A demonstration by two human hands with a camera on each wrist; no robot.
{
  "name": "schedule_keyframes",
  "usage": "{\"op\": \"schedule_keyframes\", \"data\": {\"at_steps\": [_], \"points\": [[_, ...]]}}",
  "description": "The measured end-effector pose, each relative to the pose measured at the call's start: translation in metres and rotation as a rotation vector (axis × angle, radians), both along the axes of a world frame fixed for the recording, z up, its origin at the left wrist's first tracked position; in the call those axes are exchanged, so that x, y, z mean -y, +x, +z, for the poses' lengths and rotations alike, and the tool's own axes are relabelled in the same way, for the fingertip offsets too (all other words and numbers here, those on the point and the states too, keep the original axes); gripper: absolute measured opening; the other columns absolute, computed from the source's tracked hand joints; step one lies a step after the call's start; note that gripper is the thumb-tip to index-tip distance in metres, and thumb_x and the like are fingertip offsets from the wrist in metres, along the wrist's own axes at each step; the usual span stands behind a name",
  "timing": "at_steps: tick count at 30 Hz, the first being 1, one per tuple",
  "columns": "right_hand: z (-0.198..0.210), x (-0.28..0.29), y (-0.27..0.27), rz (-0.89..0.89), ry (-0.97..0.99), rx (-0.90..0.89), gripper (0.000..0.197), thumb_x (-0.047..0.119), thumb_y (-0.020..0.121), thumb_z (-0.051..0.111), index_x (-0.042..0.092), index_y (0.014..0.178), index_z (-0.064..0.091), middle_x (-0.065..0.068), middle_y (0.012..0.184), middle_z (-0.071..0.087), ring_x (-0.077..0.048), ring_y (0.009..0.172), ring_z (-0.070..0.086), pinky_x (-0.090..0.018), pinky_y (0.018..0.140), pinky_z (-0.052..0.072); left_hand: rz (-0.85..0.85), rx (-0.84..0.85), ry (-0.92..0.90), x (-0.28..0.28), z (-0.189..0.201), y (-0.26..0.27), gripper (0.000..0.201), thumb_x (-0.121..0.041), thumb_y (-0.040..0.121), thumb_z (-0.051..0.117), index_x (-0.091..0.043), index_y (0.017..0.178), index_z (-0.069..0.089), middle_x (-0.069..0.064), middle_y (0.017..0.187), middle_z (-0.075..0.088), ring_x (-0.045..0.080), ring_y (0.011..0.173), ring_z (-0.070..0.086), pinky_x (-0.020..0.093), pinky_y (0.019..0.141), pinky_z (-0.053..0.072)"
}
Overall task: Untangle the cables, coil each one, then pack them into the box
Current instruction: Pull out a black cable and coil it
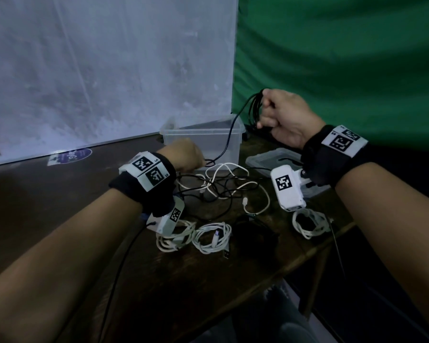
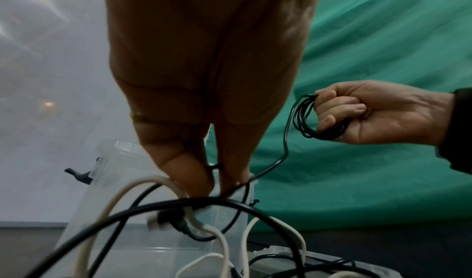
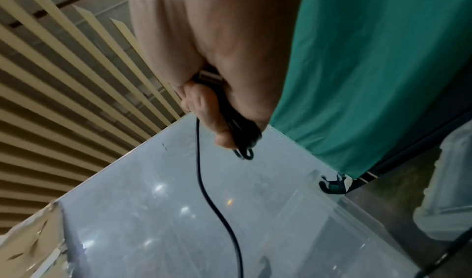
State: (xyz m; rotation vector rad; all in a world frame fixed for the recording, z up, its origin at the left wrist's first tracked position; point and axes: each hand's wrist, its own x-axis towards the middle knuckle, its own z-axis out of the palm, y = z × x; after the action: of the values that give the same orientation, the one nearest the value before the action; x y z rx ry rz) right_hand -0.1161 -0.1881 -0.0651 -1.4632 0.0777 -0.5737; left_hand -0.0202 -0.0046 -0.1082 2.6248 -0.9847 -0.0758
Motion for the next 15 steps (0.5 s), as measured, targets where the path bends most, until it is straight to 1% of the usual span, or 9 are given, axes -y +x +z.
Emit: {"op": "schedule_keyframes", "data": {"at_steps": [1,3,4,5,8,10,12,13,15], "points": [[0.000,0.000,0.000,0.001,0.014,0.003,0.034,0.015,0.099,0.038,0.015,0.065,0.040,0.007,0.037,0.026,-0.009,0.034,0.025,-0.026,0.051,0.040,-0.003,0.017,0.041,0.000,0.000,-0.001,0.024,-0.016,0.091,0.058,-0.009,0.112,0.065,0.008,0.109,0.064,0.023,0.095,0.061,0.028,0.083,0.046],[-0.002,-0.002,0.001,-0.001,0.025,-0.001,0.034,0.015,0.099,0.037,0.015,0.065,0.039,0.007,0.037,0.026,-0.010,0.033,0.026,-0.025,0.051,0.042,-0.008,0.004,-0.018,-0.001,0.002,0.001,0.054,-0.023,0.089,0.061,-0.019,0.140,0.043,0.009,0.141,0.047,0.025,0.116,0.055,0.028,0.092,0.043],[-0.003,-0.003,0.001,-0.003,0.029,-0.002,0.034,0.015,0.099,0.037,0.015,0.065,0.039,0.007,0.037,0.027,-0.010,0.033,0.026,-0.025,0.051,0.043,-0.027,0.007,-0.100,0.000,0.002,0.002,0.063,-0.025,0.088,0.062,-0.023,0.145,0.035,0.009,0.147,0.038,0.026,0.121,0.051,0.029,0.094,0.041],[-0.004,-0.005,0.001,-0.003,0.036,-0.002,0.034,0.015,0.099,0.038,0.014,0.065,0.038,0.006,0.037,0.027,-0.010,0.034,0.027,-0.025,0.051,0.043,-0.068,0.030,-0.197,0.001,0.004,0.001,0.064,-0.026,0.088,0.063,-0.023,0.145,0.035,0.009,0.147,0.036,0.026,0.123,0.049,0.028,0.095,0.040],[-0.005,-0.012,0.002,0.008,0.078,0.002,0.035,0.017,0.100,0.041,0.013,0.065,0.038,0.004,0.041,0.030,-0.010,0.036,0.030,-0.025,0.050,0.046,-0.162,0.059,-0.469,0.008,0.009,-0.005,0.046,-0.032,0.092,0.058,-0.018,0.135,0.051,0.004,0.137,0.048,0.022,0.116,0.053,0.021,0.092,0.038],[-0.004,-0.017,0.002,0.032,0.098,0.021,0.034,0.023,0.100,0.045,0.013,0.068,0.039,0.004,0.043,0.031,-0.010,0.037,0.031,-0.025,0.051,0.048,-0.167,0.050,-0.546,0.014,0.009,-0.007,0.039,-0.032,0.091,0.059,-0.014,0.126,0.059,0.003,0.126,0.059,0.019,0.106,0.058,0.022,0.090,0.042],[-0.002,-0.021,0.001,0.062,0.111,0.051,0.030,0.024,0.098,0.050,0.014,0.072,0.038,0.004,0.047,0.029,-0.009,0.039,0.030,-0.027,0.052,0.049,-0.153,0.059,-0.585,0.018,0.006,-0.008,0.028,-0.027,0.089,0.063,-0.009,0.110,0.068,0.006,0.102,0.068,0.016,0.088,0.060,0.025,0.083,0.046],[-0.001,-0.023,0.000,0.074,0.115,0.067,0.028,0.022,0.098,0.051,0.014,0.074,0.039,0.004,0.049,0.028,-0.008,0.039,0.029,-0.028,0.052,0.050,-0.149,0.055,-0.603,0.019,0.004,-0.009,0.022,-0.024,0.088,0.064,-0.005,0.098,0.071,0.007,0.086,0.067,0.016,0.075,0.058,0.024,0.075,0.046],[0.002,-0.025,-0.001,0.085,0.125,0.097,0.023,0.019,0.097,0.052,0.013,0.079,0.040,0.005,0.049,0.027,-0.007,0.039,0.029,-0.027,0.052,0.050,-0.145,0.008,-0.589,0.021,0.001,-0.011,0.024,-0.019,0.088,0.065,0.002,0.076,0.067,0.006,0.063,0.057,0.012,0.056,0.049,0.019,0.059,0.041]]}}
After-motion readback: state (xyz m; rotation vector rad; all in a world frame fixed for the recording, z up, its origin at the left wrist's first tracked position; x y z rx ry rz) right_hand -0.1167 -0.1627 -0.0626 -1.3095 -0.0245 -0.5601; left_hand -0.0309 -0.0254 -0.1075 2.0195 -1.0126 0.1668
